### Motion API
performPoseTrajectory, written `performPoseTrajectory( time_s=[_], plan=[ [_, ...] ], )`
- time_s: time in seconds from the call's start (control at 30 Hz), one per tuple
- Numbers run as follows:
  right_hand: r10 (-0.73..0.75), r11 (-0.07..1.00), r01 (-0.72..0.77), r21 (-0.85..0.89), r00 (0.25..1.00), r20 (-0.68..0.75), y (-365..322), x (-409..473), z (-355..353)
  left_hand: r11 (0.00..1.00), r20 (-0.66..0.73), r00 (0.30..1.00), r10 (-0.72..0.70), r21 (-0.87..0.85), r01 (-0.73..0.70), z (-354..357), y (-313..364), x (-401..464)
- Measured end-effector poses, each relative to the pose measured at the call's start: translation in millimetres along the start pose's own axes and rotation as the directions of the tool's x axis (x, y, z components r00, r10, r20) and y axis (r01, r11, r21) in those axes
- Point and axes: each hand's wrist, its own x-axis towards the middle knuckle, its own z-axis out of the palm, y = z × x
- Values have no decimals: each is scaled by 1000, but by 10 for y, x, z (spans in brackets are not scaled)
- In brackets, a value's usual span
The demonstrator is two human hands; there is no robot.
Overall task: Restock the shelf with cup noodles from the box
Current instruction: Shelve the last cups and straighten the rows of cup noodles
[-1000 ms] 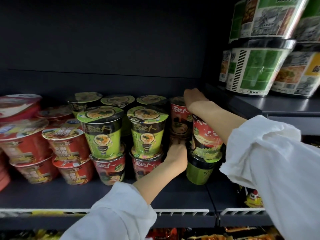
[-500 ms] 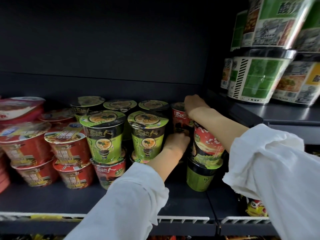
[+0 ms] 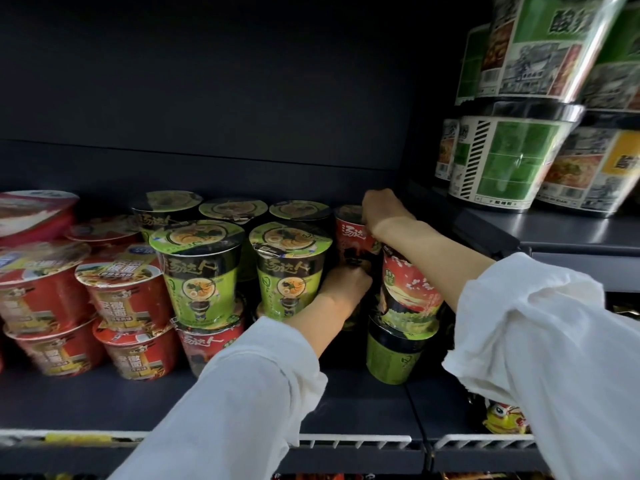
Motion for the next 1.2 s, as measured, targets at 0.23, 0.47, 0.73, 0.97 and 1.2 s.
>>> performPoseTrajectory(
  time_s=[0.23, 0.47, 0.73, 0.97, 1.2],
  plan=[
    [-10, 999, 12, -35, 998, 64, -9, -47, -38, 983, 105, 992, -70, -159, 87, 140, 17, -367],
    [-16, 999, 20, -50, 998, 66, 10, -93, -68, 976, -78, 994, -79, -209, 61, 360, -77, -565],
    [5, 998, -2, -66, 999, 47, -22, -66, -31, 950, 13, 991, -131, -285, 130, 393, -20, -400],
    [7, 997, -4, -75, 999, 43, -5, -65, -21, 910, 35, 982, -186, -371, 186, 347, 89, -226],
    [7, 995, -4, -100, 1000, 29, 0, -64, 29, 821, 41, 984, -176, -545, 169, 294, 34, -144]
  ],
)
